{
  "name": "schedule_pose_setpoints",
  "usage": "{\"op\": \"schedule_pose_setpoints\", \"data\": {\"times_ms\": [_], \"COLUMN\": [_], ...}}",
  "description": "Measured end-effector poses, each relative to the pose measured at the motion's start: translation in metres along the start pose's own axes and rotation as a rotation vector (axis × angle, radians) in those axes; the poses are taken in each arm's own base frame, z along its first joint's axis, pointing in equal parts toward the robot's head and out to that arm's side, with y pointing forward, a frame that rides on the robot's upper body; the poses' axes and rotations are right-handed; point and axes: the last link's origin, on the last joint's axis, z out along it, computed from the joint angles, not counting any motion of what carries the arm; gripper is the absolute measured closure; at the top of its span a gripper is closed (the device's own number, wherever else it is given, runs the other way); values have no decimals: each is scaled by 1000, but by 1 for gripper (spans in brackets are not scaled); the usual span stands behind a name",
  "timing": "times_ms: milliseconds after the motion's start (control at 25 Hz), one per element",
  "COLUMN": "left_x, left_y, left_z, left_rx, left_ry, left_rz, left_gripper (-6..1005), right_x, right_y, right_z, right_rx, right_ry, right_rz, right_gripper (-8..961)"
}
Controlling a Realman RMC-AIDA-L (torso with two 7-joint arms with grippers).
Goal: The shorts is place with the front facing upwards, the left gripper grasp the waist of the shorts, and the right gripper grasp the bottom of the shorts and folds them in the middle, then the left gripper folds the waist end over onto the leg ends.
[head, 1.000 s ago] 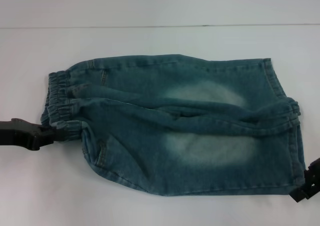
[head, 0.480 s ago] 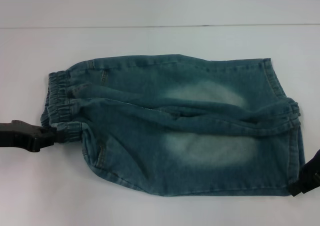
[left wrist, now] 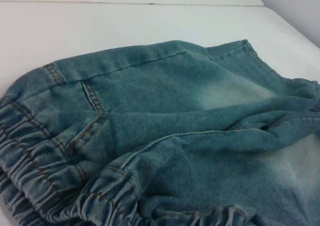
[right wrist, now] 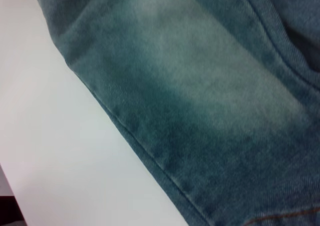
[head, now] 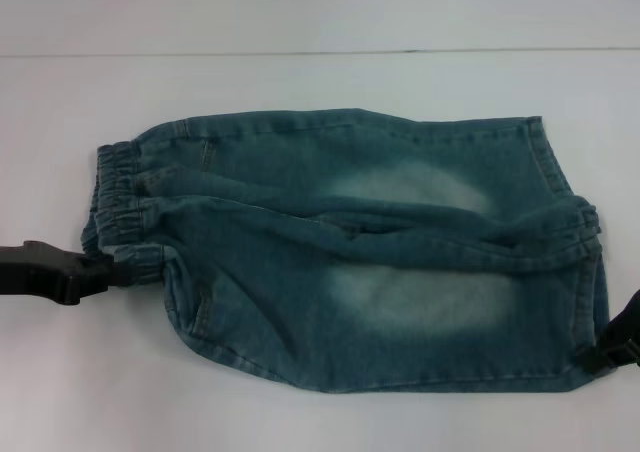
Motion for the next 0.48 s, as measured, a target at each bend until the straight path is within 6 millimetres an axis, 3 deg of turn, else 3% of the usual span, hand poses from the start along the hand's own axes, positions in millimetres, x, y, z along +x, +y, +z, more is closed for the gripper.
{"op": "schedule_pose_setpoints", "data": {"times_ms": [160,480], "left_x": [0,5], "left_y": [0,5], "left_z": [-1,-11], "left_rx": [-4,-57], "left_ry": [-6,-61], "left_rz": [-8,-35], "left_gripper": [955,955], "right_x": [0,10], "right_y": [-1,-5], "right_z": [-2,-21], "right_rx": [1,-30], "right_ry": [-17,-130], "right_rz": [-13,-23], "right_gripper": [908,907]}}
